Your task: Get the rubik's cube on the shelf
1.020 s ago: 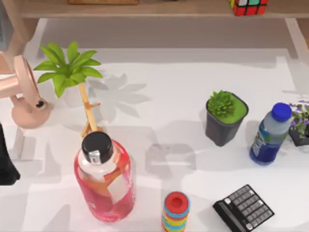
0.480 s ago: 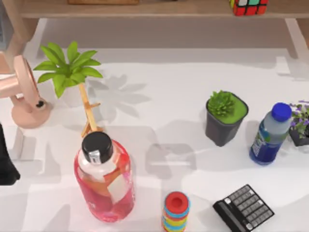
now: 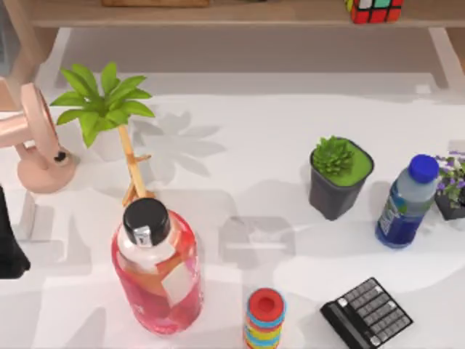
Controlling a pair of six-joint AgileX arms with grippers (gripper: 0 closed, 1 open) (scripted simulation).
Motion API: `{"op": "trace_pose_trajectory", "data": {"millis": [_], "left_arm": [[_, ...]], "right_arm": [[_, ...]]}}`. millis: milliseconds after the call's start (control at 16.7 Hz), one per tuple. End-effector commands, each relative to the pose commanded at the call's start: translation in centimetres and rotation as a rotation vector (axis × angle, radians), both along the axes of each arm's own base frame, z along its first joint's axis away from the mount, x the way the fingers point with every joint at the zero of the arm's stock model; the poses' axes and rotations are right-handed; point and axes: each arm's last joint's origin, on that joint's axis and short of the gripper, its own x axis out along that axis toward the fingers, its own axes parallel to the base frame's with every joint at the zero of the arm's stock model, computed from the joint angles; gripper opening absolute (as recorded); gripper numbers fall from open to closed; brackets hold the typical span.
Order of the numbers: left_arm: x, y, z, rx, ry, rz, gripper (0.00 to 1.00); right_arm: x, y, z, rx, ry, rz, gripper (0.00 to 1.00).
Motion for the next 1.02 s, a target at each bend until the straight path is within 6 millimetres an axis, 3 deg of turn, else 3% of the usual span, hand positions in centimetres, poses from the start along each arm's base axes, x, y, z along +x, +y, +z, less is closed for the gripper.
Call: {"op": "trace_pose_trajectory", "data": {"millis": [240, 480, 1020], "left_arm": [[0.0, 0.0, 0.0, 0.0, 0.0, 0.0, 1.0], [0.0, 0.0, 0.0, 0.0, 0.0, 0.0, 1.0], [0.0, 0.0, 0.0, 0.0, 0.0, 0.0, 1.0]], "right_arm": [[2.8, 0.0, 0.4, -0.002, -0.011, -0.005, 0.0], [2.9, 0.0, 0.3, -0.001, -0.008, -0.006, 0.0], [2.9, 0.0, 0.3, -0.001, -0.008, -0.006, 0.68]]}}
